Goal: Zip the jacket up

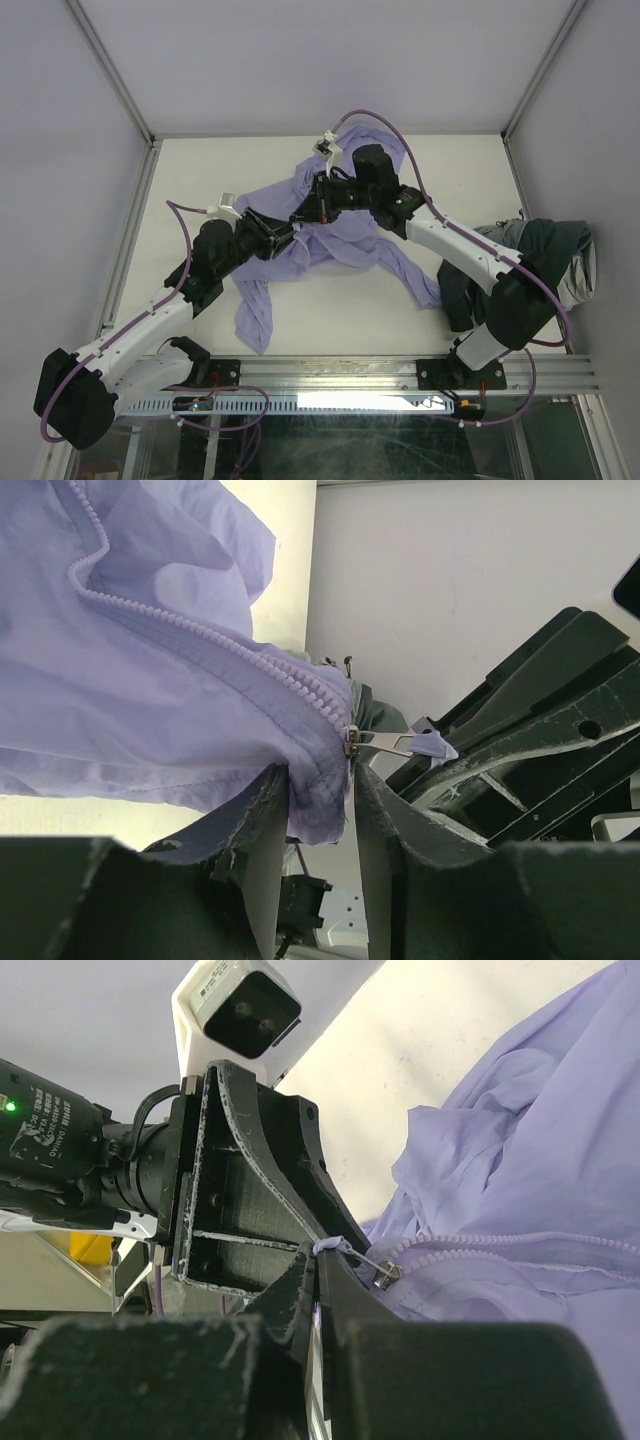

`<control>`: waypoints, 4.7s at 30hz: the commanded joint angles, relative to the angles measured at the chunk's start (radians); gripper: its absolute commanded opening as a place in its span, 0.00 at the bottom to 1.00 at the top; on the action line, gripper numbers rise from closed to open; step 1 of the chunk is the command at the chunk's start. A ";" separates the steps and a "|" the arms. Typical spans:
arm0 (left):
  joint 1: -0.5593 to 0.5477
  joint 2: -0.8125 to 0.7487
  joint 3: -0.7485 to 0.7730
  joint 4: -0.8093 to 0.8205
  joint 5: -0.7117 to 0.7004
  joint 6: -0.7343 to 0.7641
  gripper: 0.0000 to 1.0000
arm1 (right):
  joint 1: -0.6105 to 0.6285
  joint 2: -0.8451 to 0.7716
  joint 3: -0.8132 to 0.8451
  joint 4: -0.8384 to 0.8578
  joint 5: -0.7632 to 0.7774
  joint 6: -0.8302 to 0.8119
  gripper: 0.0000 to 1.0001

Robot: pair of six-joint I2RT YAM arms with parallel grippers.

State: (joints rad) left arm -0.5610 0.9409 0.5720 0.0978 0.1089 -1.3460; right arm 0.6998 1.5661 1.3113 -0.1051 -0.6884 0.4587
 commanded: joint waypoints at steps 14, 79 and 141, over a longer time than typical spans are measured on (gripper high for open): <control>0.011 0.010 0.060 -0.028 0.169 0.165 0.00 | -0.093 0.003 0.122 -0.082 0.196 -0.066 0.00; -0.074 -0.078 0.070 -0.088 -0.285 -0.209 0.47 | 0.017 0.008 0.176 -0.069 0.267 -0.030 0.00; -0.073 -0.070 0.184 -0.248 -0.280 0.045 0.00 | -0.070 0.006 0.196 -0.302 0.474 -0.087 0.00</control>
State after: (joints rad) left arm -0.6289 0.9150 0.6350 -0.0032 -0.2123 -1.4406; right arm 0.6582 1.5562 1.4265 -0.3710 -0.3347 0.4232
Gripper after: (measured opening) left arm 0.009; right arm 0.005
